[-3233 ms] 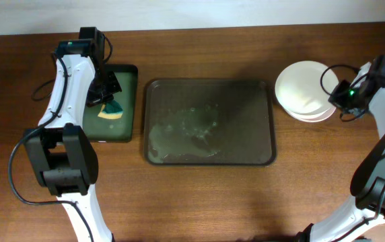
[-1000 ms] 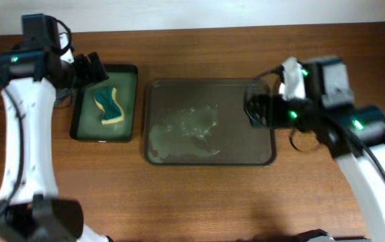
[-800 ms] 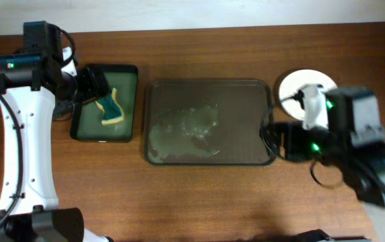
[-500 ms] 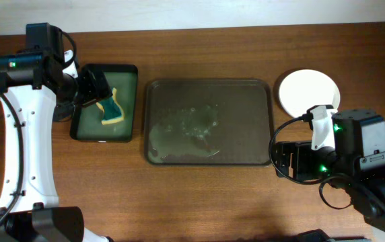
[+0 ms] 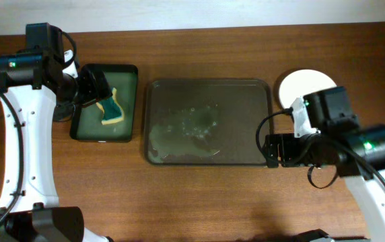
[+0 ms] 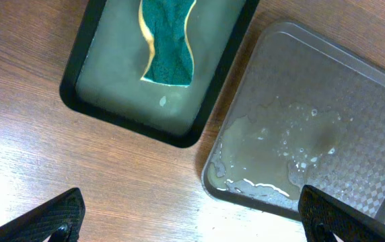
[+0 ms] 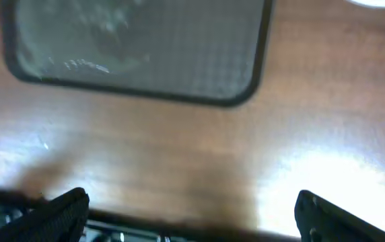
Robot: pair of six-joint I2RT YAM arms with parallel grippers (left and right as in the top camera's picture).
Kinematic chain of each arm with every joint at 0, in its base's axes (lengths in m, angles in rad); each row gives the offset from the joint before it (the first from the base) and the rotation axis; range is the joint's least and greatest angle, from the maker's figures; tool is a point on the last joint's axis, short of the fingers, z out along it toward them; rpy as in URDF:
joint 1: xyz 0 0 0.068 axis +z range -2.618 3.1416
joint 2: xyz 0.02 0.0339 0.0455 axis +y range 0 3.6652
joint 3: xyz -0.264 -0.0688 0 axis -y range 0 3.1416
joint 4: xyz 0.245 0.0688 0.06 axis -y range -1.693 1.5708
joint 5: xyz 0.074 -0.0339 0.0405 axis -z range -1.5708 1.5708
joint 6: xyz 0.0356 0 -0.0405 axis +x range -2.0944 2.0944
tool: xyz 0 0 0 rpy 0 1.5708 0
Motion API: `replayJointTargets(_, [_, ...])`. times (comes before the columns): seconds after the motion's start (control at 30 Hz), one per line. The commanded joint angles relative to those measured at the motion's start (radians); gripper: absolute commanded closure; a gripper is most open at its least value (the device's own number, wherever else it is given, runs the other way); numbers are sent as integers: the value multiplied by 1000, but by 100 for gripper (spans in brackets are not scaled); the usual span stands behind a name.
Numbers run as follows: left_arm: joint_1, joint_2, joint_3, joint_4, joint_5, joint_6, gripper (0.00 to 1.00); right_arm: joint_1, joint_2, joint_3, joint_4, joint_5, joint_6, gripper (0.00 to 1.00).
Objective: Clean dirty plates on tray and stack at the side
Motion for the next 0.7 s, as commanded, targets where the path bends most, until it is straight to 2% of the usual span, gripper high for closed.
replayJointTargets(0.0, [0, 7, -11, 2, 0, 16, 1, 7, 18, -7, 5, 5, -17, 2])
replayJointTargets(0.1, [0, 7, -11, 2, 0, 16, 1, 7, -25, -7, 81, 10, -18, 2])
replayJointTargets(0.23, [0, 7, -11, 1, 0, 16, 1, -2, -175, -77, 234, 10, -60, 2])
replayJointTargets(0.37, [0, 7, -11, 2, 0, 16, 0, -74, -417, -301, 368, 8, -59, 2])
replayJointTargets(0.6, [0, 7, -11, 2, 0, 16, 1, -132, -854, -820, 817, -31, -58, 2])
replayJointTargets(0.67, [0, 7, -11, 2, 0, 16, 1, -131, -966, -928, 901, -51, -58, 2])
